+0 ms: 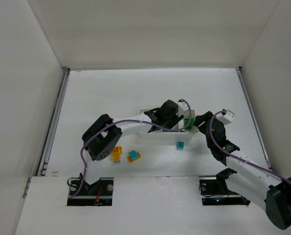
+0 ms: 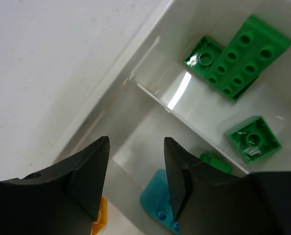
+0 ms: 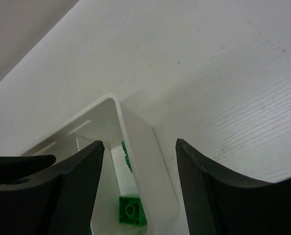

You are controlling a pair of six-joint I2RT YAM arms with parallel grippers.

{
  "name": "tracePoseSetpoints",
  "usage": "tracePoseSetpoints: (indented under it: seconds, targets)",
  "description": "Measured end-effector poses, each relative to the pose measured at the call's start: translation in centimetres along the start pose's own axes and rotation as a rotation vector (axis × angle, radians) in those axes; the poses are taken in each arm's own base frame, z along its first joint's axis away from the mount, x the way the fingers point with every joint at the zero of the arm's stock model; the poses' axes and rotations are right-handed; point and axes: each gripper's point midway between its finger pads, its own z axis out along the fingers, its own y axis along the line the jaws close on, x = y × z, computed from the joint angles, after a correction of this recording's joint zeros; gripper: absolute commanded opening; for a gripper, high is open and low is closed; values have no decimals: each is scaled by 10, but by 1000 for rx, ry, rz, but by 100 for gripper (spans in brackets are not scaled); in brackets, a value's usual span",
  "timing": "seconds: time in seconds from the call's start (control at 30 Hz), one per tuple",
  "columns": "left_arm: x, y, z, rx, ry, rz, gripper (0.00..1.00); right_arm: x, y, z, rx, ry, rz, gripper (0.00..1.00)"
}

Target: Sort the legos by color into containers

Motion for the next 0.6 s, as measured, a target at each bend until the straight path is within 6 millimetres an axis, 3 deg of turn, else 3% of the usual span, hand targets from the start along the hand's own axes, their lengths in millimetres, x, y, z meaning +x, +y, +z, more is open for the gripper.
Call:
tracePoseSetpoints:
  seconds: [0.13,0.4,0.5,0.6]
  targets:
    - [23,5,13,-5,60,-1,47,2,-1,1,6,6,-5,67]
    - [26,6,25,6,68,-7,47,4,-2,2,10,10,-9,67]
    - [32,0,33,26,78,-5,40,4,-2,2,10,10,-8,67]
    - [35,-1,35,32,84,-5,26,4,-2,2,10,10,-9,67]
